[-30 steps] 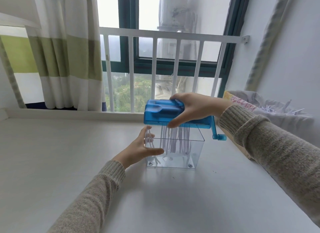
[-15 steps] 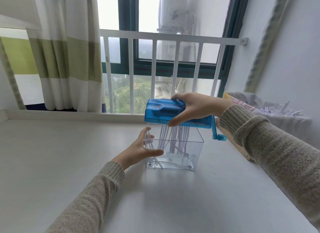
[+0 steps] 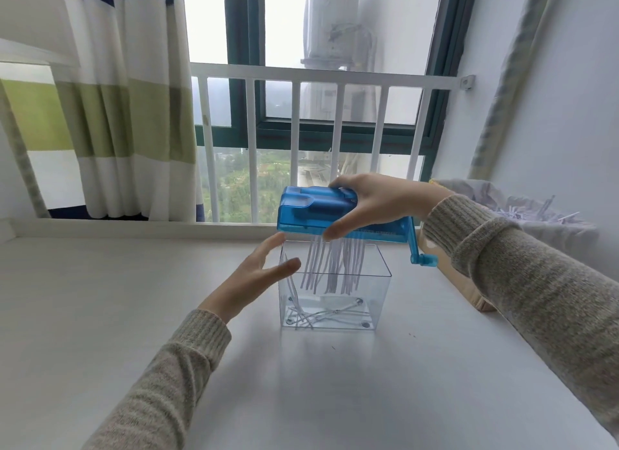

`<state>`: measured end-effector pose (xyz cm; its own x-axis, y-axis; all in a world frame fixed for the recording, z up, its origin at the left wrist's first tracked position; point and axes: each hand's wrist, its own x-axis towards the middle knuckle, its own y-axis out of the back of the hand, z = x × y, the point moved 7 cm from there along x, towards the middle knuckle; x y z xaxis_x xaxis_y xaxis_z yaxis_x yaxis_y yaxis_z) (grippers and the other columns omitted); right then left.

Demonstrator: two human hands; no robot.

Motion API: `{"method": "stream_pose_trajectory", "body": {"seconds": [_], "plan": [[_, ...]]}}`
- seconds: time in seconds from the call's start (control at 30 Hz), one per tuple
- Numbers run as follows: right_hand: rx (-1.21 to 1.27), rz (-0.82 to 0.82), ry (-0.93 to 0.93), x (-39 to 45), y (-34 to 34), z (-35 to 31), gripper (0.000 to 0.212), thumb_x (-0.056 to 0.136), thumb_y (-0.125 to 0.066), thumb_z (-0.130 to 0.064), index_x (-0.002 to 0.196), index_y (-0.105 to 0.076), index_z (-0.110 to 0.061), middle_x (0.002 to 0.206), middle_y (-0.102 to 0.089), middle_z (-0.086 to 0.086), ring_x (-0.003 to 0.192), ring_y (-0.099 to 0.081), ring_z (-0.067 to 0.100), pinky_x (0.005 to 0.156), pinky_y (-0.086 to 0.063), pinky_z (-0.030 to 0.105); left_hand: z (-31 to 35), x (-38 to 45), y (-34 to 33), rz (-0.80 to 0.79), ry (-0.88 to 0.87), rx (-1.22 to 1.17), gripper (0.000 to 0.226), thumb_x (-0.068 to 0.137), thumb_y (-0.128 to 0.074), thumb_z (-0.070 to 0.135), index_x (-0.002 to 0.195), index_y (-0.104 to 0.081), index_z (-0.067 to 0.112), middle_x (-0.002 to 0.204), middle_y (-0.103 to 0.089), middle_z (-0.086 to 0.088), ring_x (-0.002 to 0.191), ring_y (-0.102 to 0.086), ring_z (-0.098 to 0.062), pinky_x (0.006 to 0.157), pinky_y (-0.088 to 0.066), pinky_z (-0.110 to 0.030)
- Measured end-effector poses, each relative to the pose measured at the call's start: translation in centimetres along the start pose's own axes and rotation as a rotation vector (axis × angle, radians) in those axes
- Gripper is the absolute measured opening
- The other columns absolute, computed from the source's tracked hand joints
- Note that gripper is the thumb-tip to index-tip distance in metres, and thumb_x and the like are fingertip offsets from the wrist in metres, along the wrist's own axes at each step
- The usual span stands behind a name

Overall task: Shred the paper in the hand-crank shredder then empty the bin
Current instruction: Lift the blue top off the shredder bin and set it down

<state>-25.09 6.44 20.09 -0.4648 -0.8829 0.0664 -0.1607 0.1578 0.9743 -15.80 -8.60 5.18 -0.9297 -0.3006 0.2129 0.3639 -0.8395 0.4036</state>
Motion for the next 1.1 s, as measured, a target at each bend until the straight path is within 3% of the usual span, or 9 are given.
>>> {"method": "stream_pose_trajectory", "body": {"seconds": [0.13,0.2,0.27,0.43,0.57,0.73,0.93,1.1], "plan": [[0.000,0.002,0.002,0.1,0.3,0.0,0.076,0.065,-0.072,-0.066,0.128,-0.046,-0.032,0.107,-0.063,-0.008,0.088,-0.064,0.013,0.081,-0.057,0.035,2.8,-0.3,0.6,0.106,-0.122,0.256,0.098,0.062,-0.049,0.088,0.145,-0.030,0.037,0.154,-0.027,0.013,0.140,-0.024,-0.009,0.113,-0.024,-0.039],[-0.003,0.004,0.005,0.4,0.3,0.1,0.078,0.063,-0.072,-0.069,0.127,-0.045,-0.033,0.106,-0.063,-0.009,0.087,-0.065,0.012,0.081,-0.058,0.037,4.5,-0.5,0.6,0.120,-0.192,0.276,0.079,0.072,-0.050,0.079,0.140,-0.030,0.046,0.150,-0.029,0.018,0.141,-0.024,-0.009,0.112,-0.025,-0.041],[-0.009,0.009,0.007,0.5,0.4,0.1,0.080,0.061,-0.070,-0.072,0.127,-0.045,-0.035,0.106,-0.062,-0.009,0.087,-0.066,0.012,0.080,-0.058,0.037,5.9,-0.7,0.3,0.108,-0.220,0.276,0.066,0.079,-0.053,0.067,0.137,-0.028,0.049,0.142,-0.033,0.022,0.134,-0.031,-0.005,0.109,-0.029,-0.036],[-0.004,0.020,0.020,0.8,0.7,-0.1,0.074,0.063,-0.069,-0.071,0.124,-0.047,-0.035,0.105,-0.063,-0.009,0.085,-0.066,0.012,0.078,-0.059,0.036,8.5,-0.3,-1.4,0.095,-0.259,0.313,0.076,0.077,-0.053,0.064,0.144,-0.034,0.034,0.146,-0.042,0.013,0.128,-0.040,-0.004,0.099,-0.032,-0.024],[0.022,0.025,0.030,0.9,0.9,-0.3,0.068,0.068,-0.070,-0.066,0.123,-0.049,-0.032,0.105,-0.063,-0.007,0.086,-0.066,0.013,0.079,-0.059,0.036,9.5,0.3,-2.9,0.081,-0.267,0.331,0.069,0.085,-0.058,0.052,0.143,-0.036,0.022,0.143,-0.048,0.006,0.114,-0.042,0.002,0.088,-0.034,-0.010],[0.024,0.037,0.032,1.0,0.9,-0.6,0.067,0.069,-0.070,-0.064,0.123,-0.049,-0.031,0.104,-0.063,-0.007,0.085,-0.065,0.012,0.076,-0.058,0.030,9.8,1.5,-4.3,0.103,-0.239,0.248,0.070,0.084,-0.065,0.048,0.142,-0.036,0.021,0.133,-0.054,0.004,0.109,-0.051,-0.006,0.096,-0.042,-0.021],[0.010,0.039,0.040,1.2,1.0,-0.8,0.066,0.070,-0.069,-0.065,0.121,-0.050,-0.029,0.104,-0.063,-0.006,0.085,-0.065,0.012,0.076,-0.058,0.030,9.7,2.8,-4.8,0.181,-0.272,0.027,0.068,0.082,-0.073,0.037,0.140,-0.040,0.025,0.132,-0.055,0.010,0.121,-0.050,-0.006,0.104,-0.040,-0.023],[0.002,0.046,0.044,1.0,1.3,-0.9,0.066,0.069,-0.068,-0.066,0.121,-0.050,-0.029,0.103,-0.063,-0.006,0.085,-0.065,0.013,0.073,-0.056,0.028,10.0,3.3,-5.0,0.188,-0.268,-0.065,0.057,0.084,-0.072,0.023,0.133,-0.043,0.025,0.122,-0.059,0.006,0.113,-0.056,-0.008,0.096,-0.046,-0.018]]}}
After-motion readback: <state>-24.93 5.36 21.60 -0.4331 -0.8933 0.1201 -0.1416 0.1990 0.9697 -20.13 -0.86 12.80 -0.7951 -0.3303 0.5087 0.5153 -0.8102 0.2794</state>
